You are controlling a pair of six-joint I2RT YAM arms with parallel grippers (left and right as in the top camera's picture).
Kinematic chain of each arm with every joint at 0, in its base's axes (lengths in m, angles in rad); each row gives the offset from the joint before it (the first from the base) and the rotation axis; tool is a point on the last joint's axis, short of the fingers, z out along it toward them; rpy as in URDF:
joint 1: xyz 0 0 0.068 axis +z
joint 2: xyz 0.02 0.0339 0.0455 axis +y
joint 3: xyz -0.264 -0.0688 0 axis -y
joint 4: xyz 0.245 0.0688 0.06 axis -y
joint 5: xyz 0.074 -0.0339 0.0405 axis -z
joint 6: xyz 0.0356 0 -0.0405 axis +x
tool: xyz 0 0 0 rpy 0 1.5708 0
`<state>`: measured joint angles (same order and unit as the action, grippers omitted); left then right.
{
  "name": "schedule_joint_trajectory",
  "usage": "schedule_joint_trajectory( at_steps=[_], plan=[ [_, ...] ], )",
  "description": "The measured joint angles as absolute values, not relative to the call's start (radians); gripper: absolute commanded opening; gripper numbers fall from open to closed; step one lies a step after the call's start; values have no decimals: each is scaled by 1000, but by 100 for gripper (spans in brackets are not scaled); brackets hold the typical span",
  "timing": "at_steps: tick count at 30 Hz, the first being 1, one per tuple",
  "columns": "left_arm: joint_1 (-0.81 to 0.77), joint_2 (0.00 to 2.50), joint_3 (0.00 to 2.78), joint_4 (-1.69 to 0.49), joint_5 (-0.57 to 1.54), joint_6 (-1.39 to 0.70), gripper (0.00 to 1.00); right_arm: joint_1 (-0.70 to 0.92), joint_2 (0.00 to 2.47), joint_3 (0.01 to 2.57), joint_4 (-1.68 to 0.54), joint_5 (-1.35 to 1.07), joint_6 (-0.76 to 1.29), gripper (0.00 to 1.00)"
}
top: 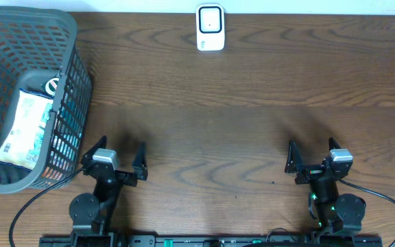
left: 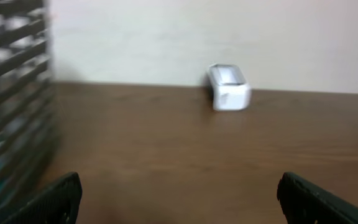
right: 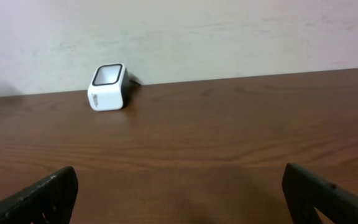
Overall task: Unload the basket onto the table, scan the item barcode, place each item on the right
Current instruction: 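Move the left gripper into the grey basket toward the green wipes pack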
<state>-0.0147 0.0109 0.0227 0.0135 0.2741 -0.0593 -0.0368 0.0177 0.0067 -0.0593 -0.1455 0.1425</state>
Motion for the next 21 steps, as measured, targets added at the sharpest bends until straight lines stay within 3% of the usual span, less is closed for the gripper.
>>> schedule_joint_trajectory(
  at_steps=[11,21],
  plan=[
    [-15,76,221,41,421,-125,97,-37,18,7,-59,-146,142,99],
    [-15,479,679,-54,435,-135,98,-37,20,7,-60,-145,142,99]
  ],
)
